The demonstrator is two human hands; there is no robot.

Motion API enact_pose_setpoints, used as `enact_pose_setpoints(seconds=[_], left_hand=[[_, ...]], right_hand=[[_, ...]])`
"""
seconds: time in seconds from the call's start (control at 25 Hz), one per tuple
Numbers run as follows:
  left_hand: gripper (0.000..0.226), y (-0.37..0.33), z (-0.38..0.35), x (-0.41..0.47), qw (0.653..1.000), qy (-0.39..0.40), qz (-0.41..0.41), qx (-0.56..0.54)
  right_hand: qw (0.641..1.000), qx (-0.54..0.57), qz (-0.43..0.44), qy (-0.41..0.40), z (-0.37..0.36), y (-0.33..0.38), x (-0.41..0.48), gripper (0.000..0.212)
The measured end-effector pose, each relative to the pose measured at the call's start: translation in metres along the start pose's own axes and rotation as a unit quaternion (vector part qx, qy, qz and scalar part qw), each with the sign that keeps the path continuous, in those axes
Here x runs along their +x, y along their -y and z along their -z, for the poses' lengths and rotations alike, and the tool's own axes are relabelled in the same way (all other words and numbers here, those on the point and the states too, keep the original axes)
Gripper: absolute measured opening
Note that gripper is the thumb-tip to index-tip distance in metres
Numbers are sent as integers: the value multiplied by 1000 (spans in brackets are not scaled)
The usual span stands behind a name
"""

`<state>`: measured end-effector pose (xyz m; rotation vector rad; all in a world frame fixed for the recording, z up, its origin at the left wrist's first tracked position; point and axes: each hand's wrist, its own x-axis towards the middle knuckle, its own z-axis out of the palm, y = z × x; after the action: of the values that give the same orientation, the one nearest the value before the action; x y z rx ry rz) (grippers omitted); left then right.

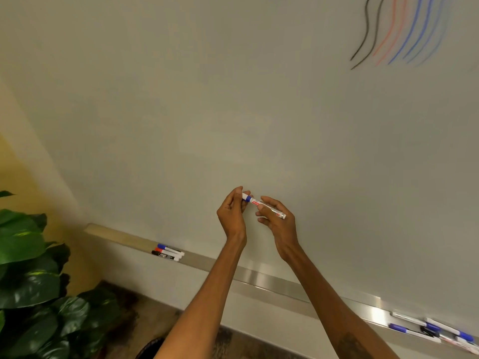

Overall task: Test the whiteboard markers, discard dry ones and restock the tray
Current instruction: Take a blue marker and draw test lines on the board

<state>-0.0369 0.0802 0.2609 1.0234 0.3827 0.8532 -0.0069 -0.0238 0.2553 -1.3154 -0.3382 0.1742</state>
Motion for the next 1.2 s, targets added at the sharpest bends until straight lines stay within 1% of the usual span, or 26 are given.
enact_pose_setpoints(seconds=[0.08,0.16,0.24,0.36,0.52,0.68,0.84,0.92,1.0,1.04,1.12,1.2], left_hand=[[19,10,24,7,1000,-18,20,10],[19,20,49,15,998,-40,46,18],[18,30,71,23,995,-68,69,29],[19,44,102,34,989,-101,85,62],[15,63,144,47,980,-133,109,102],[18,81,187,61,967,-163,135,144],[16,96,221,74,953,-177,158,188],[19,103,236,83,946,-163,178,215],[23,112,253,94,935,-121,213,257],[26,115,261,98,923,-93,229,293],[35,120,279,103,890,-44,254,376],[39,123,294,102,869,-22,276,409]], right_hand=[[999,-50,13,10,-6,-18,0,23],[994,-94,21,47,-11,-35,-1,21],[985,-146,31,84,-16,-56,-1,25],[958,-254,65,114,-22,-92,-1,24],[916,-362,63,160,-41,-136,-2,23],[875,-435,60,203,-60,-179,1,25],[843,-478,25,244,-82,-222,8,25],[838,-490,13,240,-91,-238,13,24],[842,-491,-3,224,-96,-255,18,21],[842,-493,-11,219,-98,-264,21,20],[835,-506,-26,213,-99,-281,26,20],[826,-524,-36,207,-103,-295,29,19]])
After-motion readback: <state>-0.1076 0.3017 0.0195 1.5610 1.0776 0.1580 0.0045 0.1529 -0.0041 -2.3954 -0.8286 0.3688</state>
